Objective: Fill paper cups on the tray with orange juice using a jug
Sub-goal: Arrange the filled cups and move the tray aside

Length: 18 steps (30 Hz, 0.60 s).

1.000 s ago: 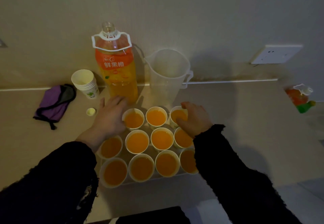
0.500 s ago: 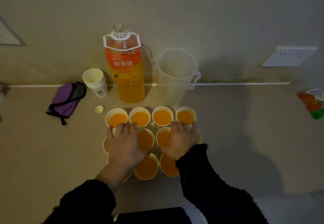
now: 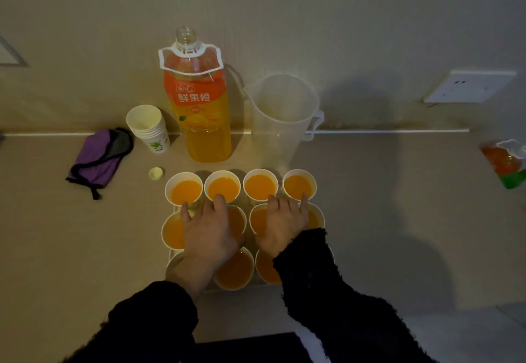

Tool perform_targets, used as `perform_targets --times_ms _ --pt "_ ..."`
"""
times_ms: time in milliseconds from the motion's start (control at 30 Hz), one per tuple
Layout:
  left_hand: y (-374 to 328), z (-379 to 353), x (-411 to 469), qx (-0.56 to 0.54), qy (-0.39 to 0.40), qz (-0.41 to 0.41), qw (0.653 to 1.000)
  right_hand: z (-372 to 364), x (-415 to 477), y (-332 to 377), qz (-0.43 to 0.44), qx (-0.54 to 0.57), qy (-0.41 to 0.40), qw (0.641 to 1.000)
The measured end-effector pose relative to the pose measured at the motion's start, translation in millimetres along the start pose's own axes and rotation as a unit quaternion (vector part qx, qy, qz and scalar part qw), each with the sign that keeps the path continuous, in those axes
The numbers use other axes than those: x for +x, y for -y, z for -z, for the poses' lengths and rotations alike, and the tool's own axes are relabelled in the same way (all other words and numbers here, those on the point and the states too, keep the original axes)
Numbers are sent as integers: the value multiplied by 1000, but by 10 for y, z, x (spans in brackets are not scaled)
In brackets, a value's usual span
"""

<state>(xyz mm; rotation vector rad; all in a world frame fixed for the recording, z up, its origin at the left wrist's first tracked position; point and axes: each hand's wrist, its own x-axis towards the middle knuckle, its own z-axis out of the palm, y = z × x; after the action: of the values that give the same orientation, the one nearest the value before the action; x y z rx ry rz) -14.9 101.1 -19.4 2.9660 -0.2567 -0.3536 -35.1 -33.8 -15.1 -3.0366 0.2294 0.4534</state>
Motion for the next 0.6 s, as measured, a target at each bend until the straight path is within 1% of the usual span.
perform_targets --times_ms 333,467,600 --pt "-14 34 12 -6 9 4 1000 -36 6 14 -10 28 -18 999" --pt "-19 71 6 7 18 0 1000 -8 -11 -2 1 24 -12 1000" --pt "-13 80 12 -16 33 11 999 23 -39 -13 5 27 -7 1000"
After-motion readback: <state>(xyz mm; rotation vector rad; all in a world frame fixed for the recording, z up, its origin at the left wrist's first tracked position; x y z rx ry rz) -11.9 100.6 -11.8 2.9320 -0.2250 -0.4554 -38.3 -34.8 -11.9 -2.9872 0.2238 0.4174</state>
